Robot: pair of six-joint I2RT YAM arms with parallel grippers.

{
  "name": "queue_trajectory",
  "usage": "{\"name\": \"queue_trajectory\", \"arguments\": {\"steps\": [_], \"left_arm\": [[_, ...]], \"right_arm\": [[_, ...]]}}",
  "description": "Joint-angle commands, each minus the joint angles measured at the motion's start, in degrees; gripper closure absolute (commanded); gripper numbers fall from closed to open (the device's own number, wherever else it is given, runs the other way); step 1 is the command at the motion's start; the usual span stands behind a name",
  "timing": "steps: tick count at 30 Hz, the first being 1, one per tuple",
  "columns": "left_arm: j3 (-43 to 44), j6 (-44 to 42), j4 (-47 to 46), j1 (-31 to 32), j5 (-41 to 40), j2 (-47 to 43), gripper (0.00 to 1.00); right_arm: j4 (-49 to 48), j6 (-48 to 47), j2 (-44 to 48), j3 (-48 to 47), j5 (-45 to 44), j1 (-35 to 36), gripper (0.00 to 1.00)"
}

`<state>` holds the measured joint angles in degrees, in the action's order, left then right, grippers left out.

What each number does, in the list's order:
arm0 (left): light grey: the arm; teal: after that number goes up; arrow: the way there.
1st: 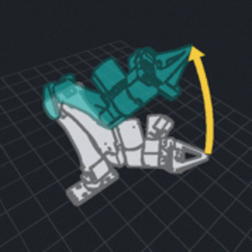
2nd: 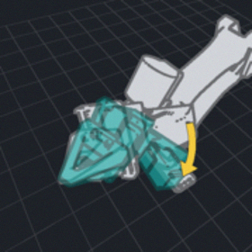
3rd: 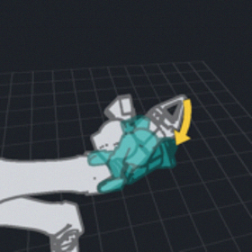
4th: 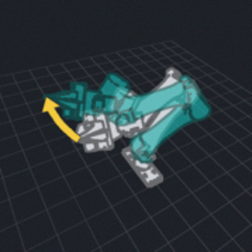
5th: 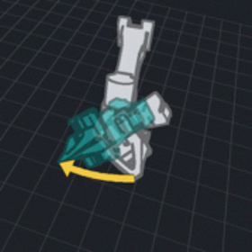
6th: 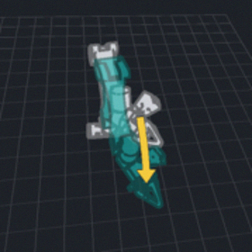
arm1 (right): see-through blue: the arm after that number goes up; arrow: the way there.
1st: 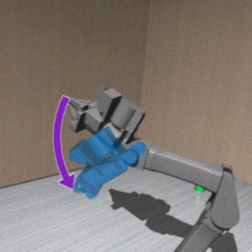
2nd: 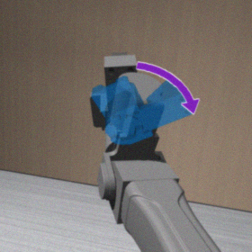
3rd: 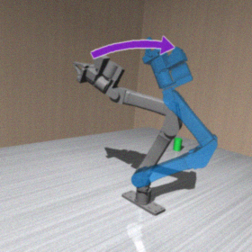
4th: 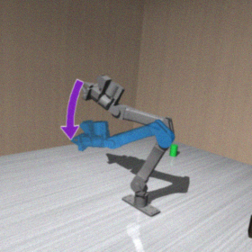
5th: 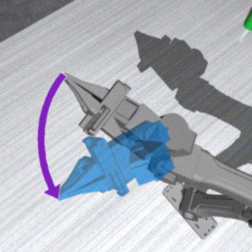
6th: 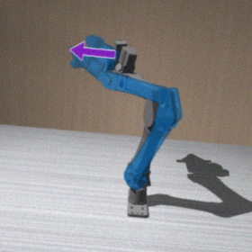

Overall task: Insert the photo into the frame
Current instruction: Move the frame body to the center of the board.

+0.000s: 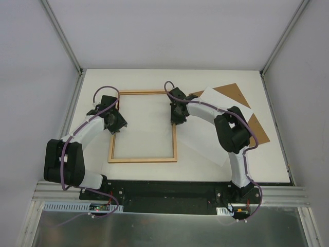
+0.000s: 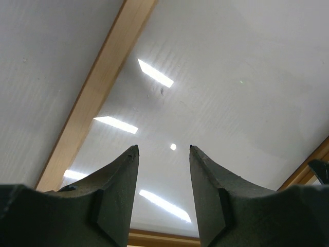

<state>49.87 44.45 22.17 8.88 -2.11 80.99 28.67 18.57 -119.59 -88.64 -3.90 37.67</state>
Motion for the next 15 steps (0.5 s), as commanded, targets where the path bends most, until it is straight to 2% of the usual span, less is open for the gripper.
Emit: {"name": "queue_trajectory", "arguments": {"steps": [1,7,12,15], "left_arm": [[1.81,-0.94,1.47,-0.71,0.35,-1.1,0.57],[2.34,-1.55,1.38,-0.71,2.02,-0.57,0.56],[2.96,-1.91,1.38,-0.62,5.36,-0.04,0.55],[3.13,-2.26,1.29,-0.45,6.85,0.22,0.53]], "right_arm": [[-3.44,4.37,-0.9,-5.31,1.35,1.35,0.99],[-3.44,5.69,-2.75,-8.12,1.09,3.37,0.99],[-3.79,4.2,-0.74,-6.9,0.47,3.11,0.64],[-3.79,2.88,1.63,-5.93,0.3,2.24,0.46]]}}
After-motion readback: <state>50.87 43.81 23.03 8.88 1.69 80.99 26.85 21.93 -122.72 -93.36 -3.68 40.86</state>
